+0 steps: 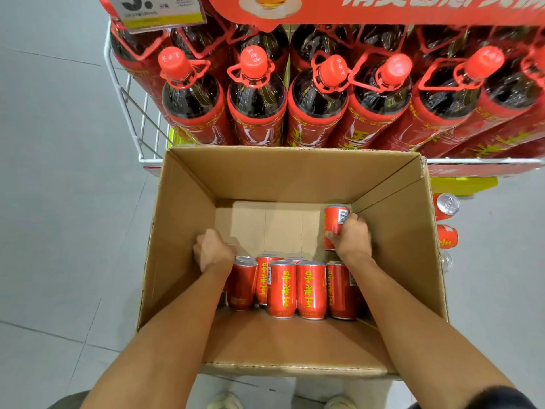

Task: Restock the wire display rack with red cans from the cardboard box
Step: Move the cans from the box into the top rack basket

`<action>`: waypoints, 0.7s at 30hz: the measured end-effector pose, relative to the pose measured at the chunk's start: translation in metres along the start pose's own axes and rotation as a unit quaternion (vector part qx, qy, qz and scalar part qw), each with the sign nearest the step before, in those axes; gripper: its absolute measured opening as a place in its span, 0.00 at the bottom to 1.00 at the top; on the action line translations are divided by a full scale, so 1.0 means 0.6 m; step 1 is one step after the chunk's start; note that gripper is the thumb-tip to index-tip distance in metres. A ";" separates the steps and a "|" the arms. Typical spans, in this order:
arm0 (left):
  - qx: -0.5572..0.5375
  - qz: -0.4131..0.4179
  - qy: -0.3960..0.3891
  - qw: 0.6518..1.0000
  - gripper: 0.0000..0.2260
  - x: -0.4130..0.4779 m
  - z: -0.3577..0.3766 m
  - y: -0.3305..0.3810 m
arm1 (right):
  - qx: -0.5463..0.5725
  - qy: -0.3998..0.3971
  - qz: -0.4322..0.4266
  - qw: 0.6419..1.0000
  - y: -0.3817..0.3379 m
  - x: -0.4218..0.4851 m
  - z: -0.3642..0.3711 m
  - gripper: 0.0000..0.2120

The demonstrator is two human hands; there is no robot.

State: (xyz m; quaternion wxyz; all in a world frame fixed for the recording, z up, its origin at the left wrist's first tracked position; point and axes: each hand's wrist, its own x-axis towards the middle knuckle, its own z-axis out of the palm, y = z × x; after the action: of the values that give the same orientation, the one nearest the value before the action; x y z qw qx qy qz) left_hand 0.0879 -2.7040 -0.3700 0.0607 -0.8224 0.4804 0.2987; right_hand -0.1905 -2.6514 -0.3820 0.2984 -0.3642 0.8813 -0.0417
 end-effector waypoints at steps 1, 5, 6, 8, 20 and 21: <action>0.002 0.004 0.003 1.000 0.18 0.001 0.000 0.000 | -0.002 0.001 -0.004 1.000 0.000 -0.001 0.000 0.32; -0.002 0.011 0.016 1.000 0.16 0.006 0.001 0.001 | 0.001 0.001 -0.003 1.000 -0.001 -0.001 -0.002 0.31; -0.004 0.013 0.020 1.000 0.16 0.007 0.002 0.002 | 0.001 0.001 -0.003 1.000 -0.001 -0.001 -0.002 0.32; -0.011 0.028 0.031 0.999 0.16 0.012 0.002 0.006 | 0.008 0.001 -0.001 1.000 -0.004 0.001 -0.002 0.32; 0.018 0.101 -0.037 0.994 0.23 0.037 0.012 0.010 | 0.128 -0.032 0.038 0.990 0.000 0.014 0.013 0.35; -0.011 0.095 -0.041 0.995 0.25 0.039 0.010 0.010 | 0.141 -0.042 0.056 0.988 0.000 0.017 0.012 0.33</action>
State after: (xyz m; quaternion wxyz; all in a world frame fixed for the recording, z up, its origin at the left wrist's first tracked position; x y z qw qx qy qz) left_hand 0.0886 -2.7227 -0.3867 0.0428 -0.7607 0.5502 0.3417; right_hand -0.1921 -2.6571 -0.3927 0.3852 -0.2701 0.8722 -0.1337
